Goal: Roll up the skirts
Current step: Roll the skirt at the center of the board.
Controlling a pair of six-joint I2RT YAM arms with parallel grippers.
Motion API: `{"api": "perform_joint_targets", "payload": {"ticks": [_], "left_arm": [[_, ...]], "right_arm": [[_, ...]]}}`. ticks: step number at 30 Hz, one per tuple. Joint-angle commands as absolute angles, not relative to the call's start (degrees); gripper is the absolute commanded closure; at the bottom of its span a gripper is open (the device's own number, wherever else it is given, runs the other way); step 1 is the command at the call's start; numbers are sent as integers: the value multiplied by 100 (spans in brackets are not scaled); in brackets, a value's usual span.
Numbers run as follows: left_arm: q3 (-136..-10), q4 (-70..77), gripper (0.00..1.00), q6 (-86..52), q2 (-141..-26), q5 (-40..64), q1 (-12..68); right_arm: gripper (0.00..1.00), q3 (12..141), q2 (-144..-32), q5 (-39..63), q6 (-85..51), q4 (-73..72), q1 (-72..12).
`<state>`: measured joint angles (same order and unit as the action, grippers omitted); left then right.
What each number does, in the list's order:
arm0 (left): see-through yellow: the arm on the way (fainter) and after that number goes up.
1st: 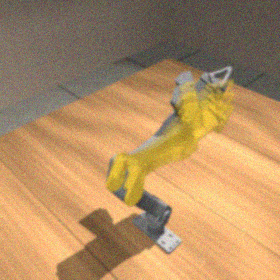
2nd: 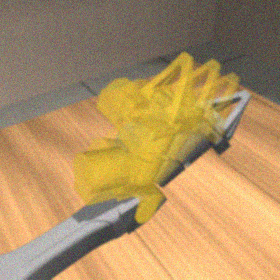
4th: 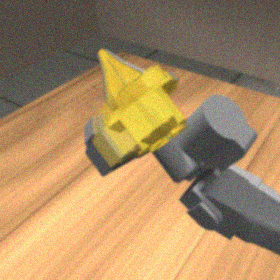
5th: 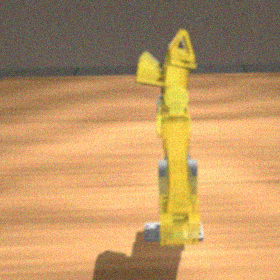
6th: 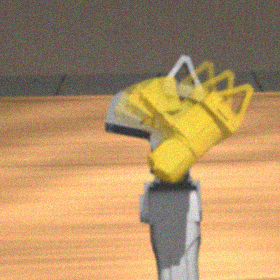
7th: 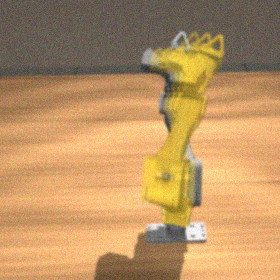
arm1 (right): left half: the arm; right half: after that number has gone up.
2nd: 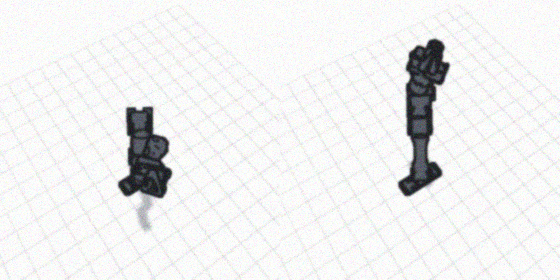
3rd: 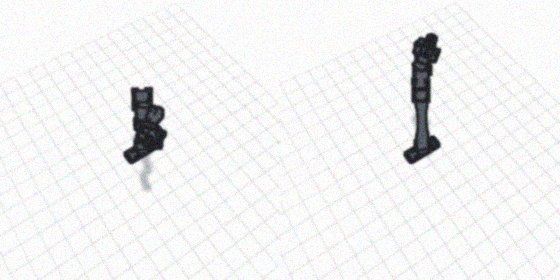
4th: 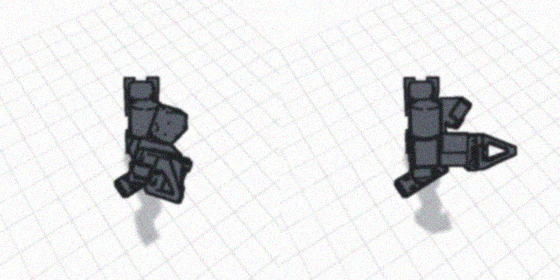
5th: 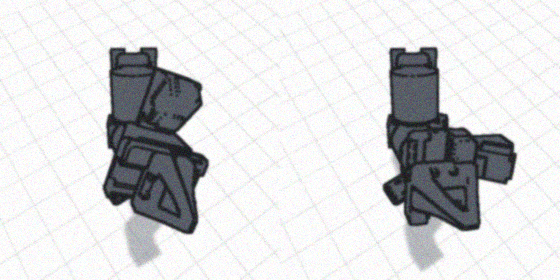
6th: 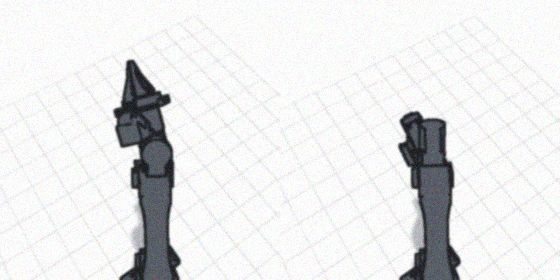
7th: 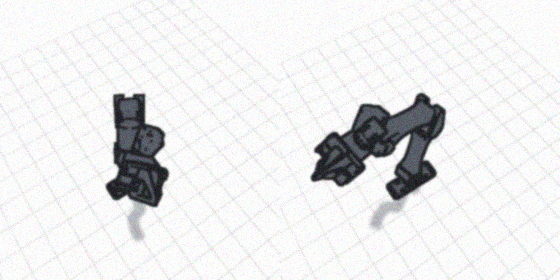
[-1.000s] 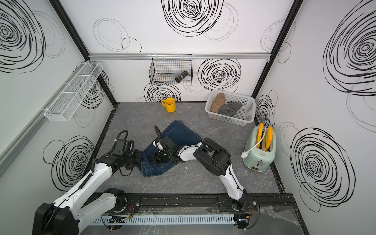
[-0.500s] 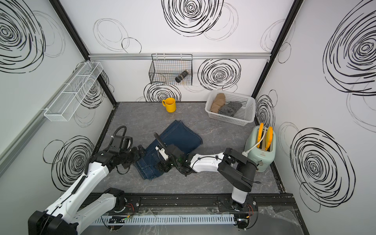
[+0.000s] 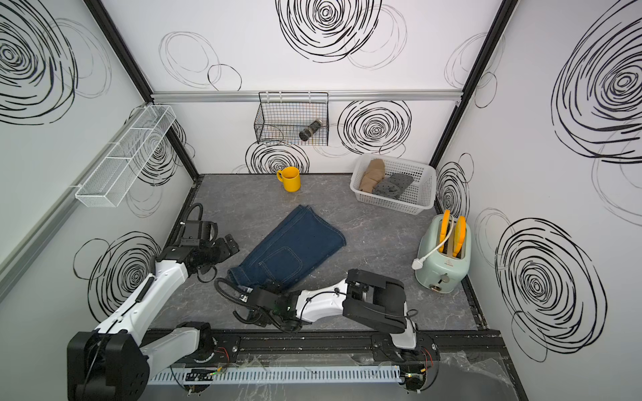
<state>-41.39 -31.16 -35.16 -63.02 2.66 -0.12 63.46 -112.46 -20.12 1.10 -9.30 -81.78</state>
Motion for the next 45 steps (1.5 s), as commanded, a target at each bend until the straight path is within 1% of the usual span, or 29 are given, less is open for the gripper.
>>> {"api": "perform_joint_targets", "payload": {"ticks": [1, 4, 6, 7, 9, 10, 11, 13, 14, 17, 19, 21, 25, 28, 30, 33, 37, 43, 45], "left_arm": [[-4094, -2704, 2, -3479, -6012, 99, -88], [-4112, -2774, 2, -3541, -6048, 34, -132], [-4146, -2849, 2, -3577, -6150, -13, -132], [-4167, -2885, 2, -3588, -6191, -27, -132], [-4201, -2926, 2, -3600, -6193, -82, -141], [-4201, -2961, 2, -3641, -6168, -165, -149], [-4214, -3002, 2, -3664, -6133, -272, -153], [-4220, -3058, 2, -3717, -6039, -443, -188], [-4225, -3067, 2, -3734, -5991, -493, -210], [-4211, -3069, 2, -3772, -5943, -536, -255], [-4243, -3054, 2, -3723, -5968, -345, -280], [-4200, -2995, 3, -3687, -5968, 3, -281], [-3962, -2979, 3, -3911, -5823, 833, -276], [-3868, -3092, 3, -4114, -5602, 1186, -246], [-3843, -3186, 3, -4263, -5413, 1222, -97], [-3735, -3200, 3, -4521, -5070, 969, 400], [-3814, -3478, 4, -4656, -4922, 229, 1284], [-3745, -3943, 3, -5191, -4926, -332, 2635], [-3699, -4003, 3, -5475, -4799, -448, 2968]], "right_arm": [[8, 6762, -11561, -2640, 500, -522, -8254], [10, 6915, -11789, -2790, 501, -460, -8240], [14, 6932, -11866, -2770, 501, -503, -8203], [20, 6993, -11906, -2692, 442, -450, -8175], [45, 7122, -11975, -2376, 237, -299, -8062], [59, 7162, -11993, -2218, 76, -249, -7982], [69, 7144, -11974, -2062, -27, -273, -7916], [84, 7014, -11905, -1818, -195, -405, -7829], [88, 6923, -11838, -1649, -283, -515, -7792], [94, 6594, -11628, -1070, -667, -859, -7653], [100, 6205, -11402, -497, -1117, -1307, -7473], [100, 5645, -11123, 134, -1647, -2014, -7249], [100, 4379, -10770, 1647, -3025, -4023, -6546], [100, 3754, -10866, 2388, -4051, -5430, -6135], [100, 3493, -11076, 2782, -4740, -6348, -5922], [100, 3266, -11407, 3170, -5637, -7534, -5742], [100, 3111, -11728, 3342, -6736, -8368, -5543], [100, 3042, -12077, 3427, -8128, -8817, -5485], [100, 3012, -12093, 3399, -8413, -8668, -5451]]}}
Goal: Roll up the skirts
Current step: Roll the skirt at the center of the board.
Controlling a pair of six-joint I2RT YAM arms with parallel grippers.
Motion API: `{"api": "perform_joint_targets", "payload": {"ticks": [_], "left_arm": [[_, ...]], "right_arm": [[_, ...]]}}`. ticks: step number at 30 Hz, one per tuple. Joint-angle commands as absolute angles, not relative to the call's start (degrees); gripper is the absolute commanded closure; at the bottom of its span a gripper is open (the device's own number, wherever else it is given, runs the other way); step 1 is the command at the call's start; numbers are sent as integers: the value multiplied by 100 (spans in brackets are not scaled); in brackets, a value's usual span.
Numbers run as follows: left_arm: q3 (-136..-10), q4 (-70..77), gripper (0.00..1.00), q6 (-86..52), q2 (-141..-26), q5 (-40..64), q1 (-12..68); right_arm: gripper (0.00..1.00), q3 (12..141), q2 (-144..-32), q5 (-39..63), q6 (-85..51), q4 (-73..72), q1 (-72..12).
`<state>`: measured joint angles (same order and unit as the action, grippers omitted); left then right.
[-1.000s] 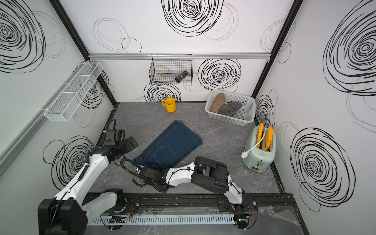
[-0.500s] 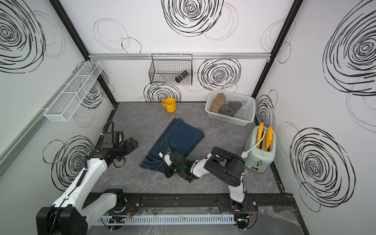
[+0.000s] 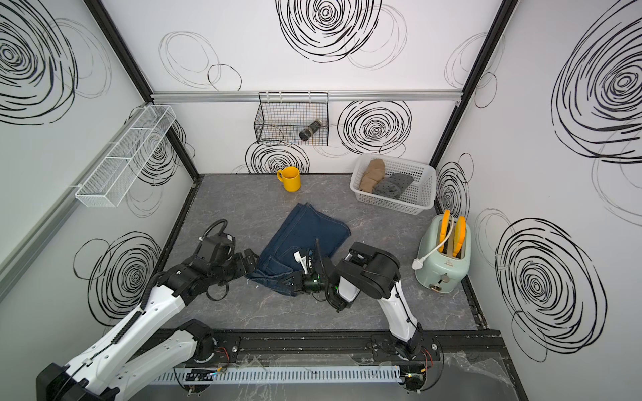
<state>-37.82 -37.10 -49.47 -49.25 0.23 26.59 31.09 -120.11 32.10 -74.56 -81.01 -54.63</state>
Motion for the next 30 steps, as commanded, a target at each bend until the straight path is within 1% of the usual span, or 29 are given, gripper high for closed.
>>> {"api": "perform_joint_targets", "payload": {"ticks": [1, 5, 11, 13, 14, 15, 16, 18, 21, 23, 26, 28, 30], "left_arm": [[-3645, -3969, 3, -5610, -4700, -483, 3095], [-3078, -3240, 4, -5907, -4542, 113, 3215], [-2922, -2676, 3, -5782, -4917, 178, 3262], [-2957, -2472, 1, -5663, -5011, 284, 3276], [-2962, -2364, 4, -5628, -5044, 311, 3323], [-2969, -2267, 9, -5589, -5095, 295, 3370], [-2962, -2155, 17, -5519, -5151, 290, 3436], [-2978, -2093, 27, -5405, -5297, 247, 3498], [-3081, -2151, 36, -5138, -5523, -29, 3610], [-3262, -2442, 43, -5058, -5645, -473, 3782], [-3429, -2754, 43, -5090, -5695, -950, 4071], [-3524, -2865, 39, -5197, -5787, -1157, 4269], [-3475, -2589, 39, -5229, -5959, -1008, 4318]], "right_arm": [[100, 2985, -12141, 3384, -8569, -8773, -5445], [100, 2977, -12257, 3429, -9213, -8993, -5398], [100, 3032, -12349, 3540, -9719, -9347, -5378], [100, 3055, -12483, 3612, -10133, -9606, -5385], [100, 3059, -12559, 3652, -10368, -9700, -5395], [100, 3037, -12655, 3629, -10657, -9880, -5409], [100, 2988, -12732, 3550, -10924, -10091, -5429], [100, 2900, -12813, 3441, -11338, -10284, -5483], [100, 2816, -12796, 3339, -11550, -10271, -5524], [100, 2684, -12698, 3243, -11523, -10040, -5520], [100, 2438, -12663, 2983, -11737, -10130, -5533], [100, 2321, -12720, 2797, -12041, -10350, -5549], [100, 2350, -12824, 2741, -12232, -10517, -5588]]}}
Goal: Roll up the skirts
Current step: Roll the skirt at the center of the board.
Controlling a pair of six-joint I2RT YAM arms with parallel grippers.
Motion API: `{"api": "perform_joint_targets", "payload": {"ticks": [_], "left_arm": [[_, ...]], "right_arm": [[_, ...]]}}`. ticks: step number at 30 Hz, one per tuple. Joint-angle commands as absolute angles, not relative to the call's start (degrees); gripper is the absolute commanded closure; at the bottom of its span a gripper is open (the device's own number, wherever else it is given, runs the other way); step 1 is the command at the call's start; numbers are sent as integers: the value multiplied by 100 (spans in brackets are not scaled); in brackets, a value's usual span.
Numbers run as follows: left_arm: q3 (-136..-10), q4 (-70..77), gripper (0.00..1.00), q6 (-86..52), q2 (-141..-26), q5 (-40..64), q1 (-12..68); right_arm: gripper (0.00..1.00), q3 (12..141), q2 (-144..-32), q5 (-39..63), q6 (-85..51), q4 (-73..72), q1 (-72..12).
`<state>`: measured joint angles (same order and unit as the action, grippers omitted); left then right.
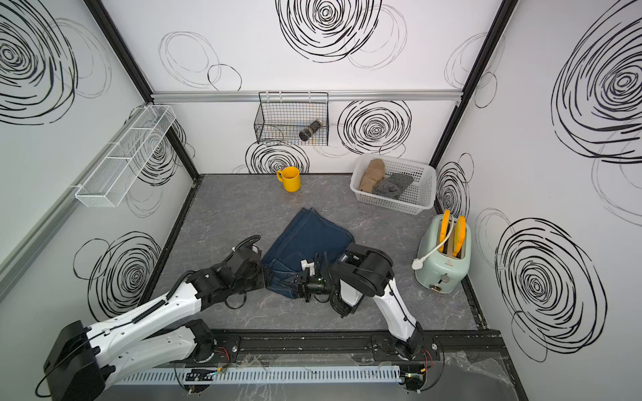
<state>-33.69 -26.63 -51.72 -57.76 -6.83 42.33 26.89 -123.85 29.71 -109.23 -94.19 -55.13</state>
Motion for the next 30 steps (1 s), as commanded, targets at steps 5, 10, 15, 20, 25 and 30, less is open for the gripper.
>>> {"api": "perform_joint_targets", "payload": {"ticks": [5, 10, 15, 20, 25, 30], "left_arm": [[-3852, -2114, 66, -4822, -7002, -460, 4201], [-3880, -1860, 65, -4772, -7507, -467, 4375], [-4202, -1801, 67, -4590, -8398, -614, 4512], [-4374, -1676, 69, -4589, -9101, -900, 4496], [-4767, -1769, 71, -4553, -9694, -980, 4562], [-4907, -1710, 72, -4588, -9883, -915, 4567]], "right_arm": [[100, 2413, -12961, 2629, -12399, -10500, -5714], [100, 2235, -12928, 2603, -12304, -10565, -5682], [79, 2603, -12385, 3319, -11037, -8754, -5643], [50, 2707, -11683, 3440, -9839, -7015, -5497], [38, 3082, -10982, 3362, -8395, -4857, -5452], [42, 3100, -10583, 3070, -7765, -3933, -5389]]}}
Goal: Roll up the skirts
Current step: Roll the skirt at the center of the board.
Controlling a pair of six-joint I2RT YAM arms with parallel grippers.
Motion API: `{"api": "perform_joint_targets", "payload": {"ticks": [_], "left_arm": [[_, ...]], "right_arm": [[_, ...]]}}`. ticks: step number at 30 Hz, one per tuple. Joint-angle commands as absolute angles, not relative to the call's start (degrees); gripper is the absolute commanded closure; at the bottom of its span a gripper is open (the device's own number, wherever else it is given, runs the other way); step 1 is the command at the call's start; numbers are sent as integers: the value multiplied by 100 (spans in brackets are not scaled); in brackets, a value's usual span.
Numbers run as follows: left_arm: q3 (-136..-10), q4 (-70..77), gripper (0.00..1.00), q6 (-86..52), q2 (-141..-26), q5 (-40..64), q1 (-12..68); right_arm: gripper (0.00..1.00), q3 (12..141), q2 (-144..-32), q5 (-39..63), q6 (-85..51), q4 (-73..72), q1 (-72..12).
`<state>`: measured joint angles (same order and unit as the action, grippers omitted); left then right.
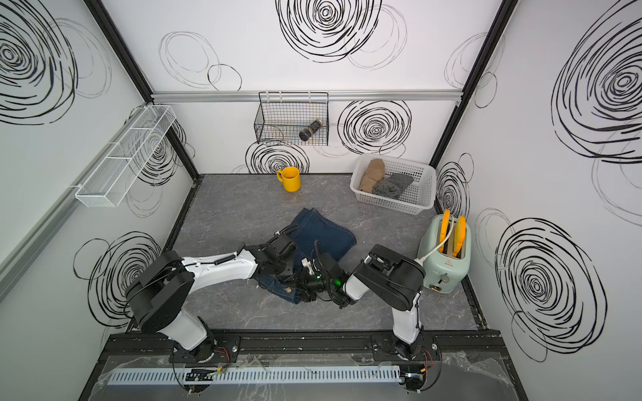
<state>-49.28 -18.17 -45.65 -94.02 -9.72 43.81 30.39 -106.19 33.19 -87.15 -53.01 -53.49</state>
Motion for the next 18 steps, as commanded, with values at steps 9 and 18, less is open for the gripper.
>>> {"api": "perform_joint_targets", "payload": {"ticks": [9, 18], "left_arm": [[-5035, -1749, 72, -4623, -10017, -865, 4578], [-5130, -1711, 73, -4593, -10201, -809, 4614]], "right_arm": [[41, 3423, -10269, 3029, -6643, -3050, -5345], [30, 3267, -9351, 2430, -5836, -2232, -5199]]}}
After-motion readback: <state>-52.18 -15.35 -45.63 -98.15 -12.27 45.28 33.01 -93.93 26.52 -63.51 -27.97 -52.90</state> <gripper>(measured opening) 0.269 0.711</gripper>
